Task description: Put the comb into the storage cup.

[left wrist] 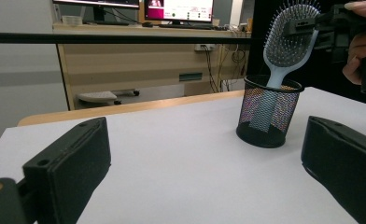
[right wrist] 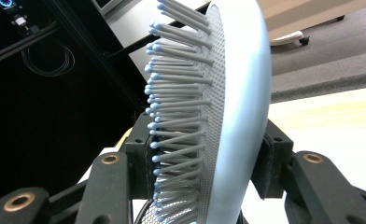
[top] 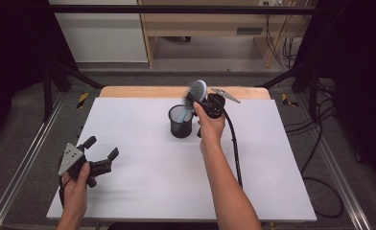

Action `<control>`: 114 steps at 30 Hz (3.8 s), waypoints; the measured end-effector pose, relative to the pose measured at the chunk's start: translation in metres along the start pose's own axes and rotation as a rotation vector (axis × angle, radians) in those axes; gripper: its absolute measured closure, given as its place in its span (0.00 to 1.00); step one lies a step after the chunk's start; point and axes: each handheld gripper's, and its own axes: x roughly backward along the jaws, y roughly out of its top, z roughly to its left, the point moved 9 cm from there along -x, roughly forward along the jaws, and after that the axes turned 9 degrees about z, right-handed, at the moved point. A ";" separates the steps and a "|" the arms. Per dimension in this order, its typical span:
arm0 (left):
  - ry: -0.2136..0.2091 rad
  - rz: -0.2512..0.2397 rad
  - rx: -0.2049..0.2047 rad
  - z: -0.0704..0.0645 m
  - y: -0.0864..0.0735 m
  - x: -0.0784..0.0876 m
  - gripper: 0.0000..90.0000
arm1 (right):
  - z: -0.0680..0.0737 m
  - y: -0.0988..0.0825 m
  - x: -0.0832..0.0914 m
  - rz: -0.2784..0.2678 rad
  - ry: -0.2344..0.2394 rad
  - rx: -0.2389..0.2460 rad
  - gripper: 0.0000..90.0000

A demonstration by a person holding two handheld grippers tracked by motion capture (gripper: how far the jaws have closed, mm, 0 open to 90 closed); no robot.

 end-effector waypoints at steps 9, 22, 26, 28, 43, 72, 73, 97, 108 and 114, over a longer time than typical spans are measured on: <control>0.002 -0.003 0.004 0.001 0.001 0.000 0.02 | -0.003 -0.004 -0.002 0.012 0.001 -0.005 0.56; 0.000 -0.004 0.002 0.001 0.001 0.000 0.02 | -0.006 -0.005 -0.002 0.022 0.011 -0.007 0.55; 0.001 -0.002 0.004 0.001 0.001 -0.001 0.02 | -0.007 -0.006 -0.001 0.025 0.012 -0.001 0.55; 0.000 -0.003 0.006 0.000 0.001 -0.001 0.02 | -0.007 -0.006 -0.001 0.027 0.008 0.003 0.54; 0.003 0.002 0.008 0.002 0.000 0.000 0.02 | -0.014 -0.005 -0.002 0.035 0.002 -0.007 0.52; -0.003 0.004 0.035 0.005 -0.001 0.001 0.02 | -0.015 -0.010 0.000 0.069 0.012 0.008 0.45; -0.004 0.004 0.035 0.005 -0.001 0.001 0.02 | -0.014 -0.010 0.000 0.073 0.010 0.010 0.44; -0.008 0.005 0.047 0.006 -0.002 0.001 0.02 | -0.015 -0.014 0.005 0.134 -0.041 0.033 0.11; -0.015 0.014 0.038 0.003 -0.003 -0.001 0.02 | -0.012 -0.016 0.011 0.163 -0.034 0.064 0.08; -0.012 0.012 0.044 0.005 -0.003 0.000 0.02 | -0.011 -0.018 0.010 0.170 -0.028 0.068 0.07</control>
